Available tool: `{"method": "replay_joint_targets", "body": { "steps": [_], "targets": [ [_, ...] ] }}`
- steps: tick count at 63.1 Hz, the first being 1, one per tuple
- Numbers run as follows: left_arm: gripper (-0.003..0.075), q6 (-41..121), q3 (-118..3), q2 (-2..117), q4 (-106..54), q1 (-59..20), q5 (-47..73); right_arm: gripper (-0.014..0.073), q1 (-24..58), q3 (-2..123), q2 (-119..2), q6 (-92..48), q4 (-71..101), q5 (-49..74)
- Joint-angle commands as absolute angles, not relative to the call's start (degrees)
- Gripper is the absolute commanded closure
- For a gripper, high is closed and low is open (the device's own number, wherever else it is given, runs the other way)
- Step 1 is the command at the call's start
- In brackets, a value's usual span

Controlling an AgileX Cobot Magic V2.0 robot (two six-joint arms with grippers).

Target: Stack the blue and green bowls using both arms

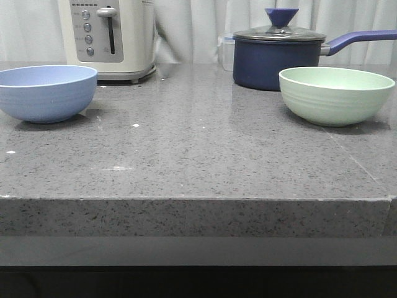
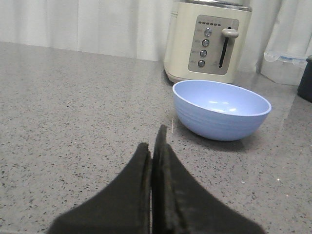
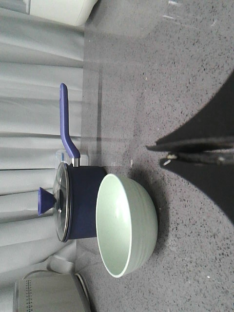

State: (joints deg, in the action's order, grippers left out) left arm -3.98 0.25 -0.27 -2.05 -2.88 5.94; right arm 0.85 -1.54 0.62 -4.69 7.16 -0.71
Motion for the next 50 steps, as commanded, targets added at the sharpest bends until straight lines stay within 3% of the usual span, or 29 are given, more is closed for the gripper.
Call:
{"method": "replay_joint_targets", "body": {
  "steps": [1,41,50],
  "targets": [
    [0.0740,-4.1,0.5,-1.2,-2.6,-2.9,1.5,0.0648,0.5,-0.6,1.7,-5.1,7.4,-5.4],
    [0.0740,-4.1,0.5,-1.2,-1.9,-2.9,1.2,0.0648,0.5,-0.6,1.7,-5.1,7.4,-5.9],
    [0.0740,-4.1,-0.1,-1.2,-1.9,-2.9,-3.5,0.0648,0.5,0.5,1.7,-5.1,7.6,-5.5]
  ]
}}
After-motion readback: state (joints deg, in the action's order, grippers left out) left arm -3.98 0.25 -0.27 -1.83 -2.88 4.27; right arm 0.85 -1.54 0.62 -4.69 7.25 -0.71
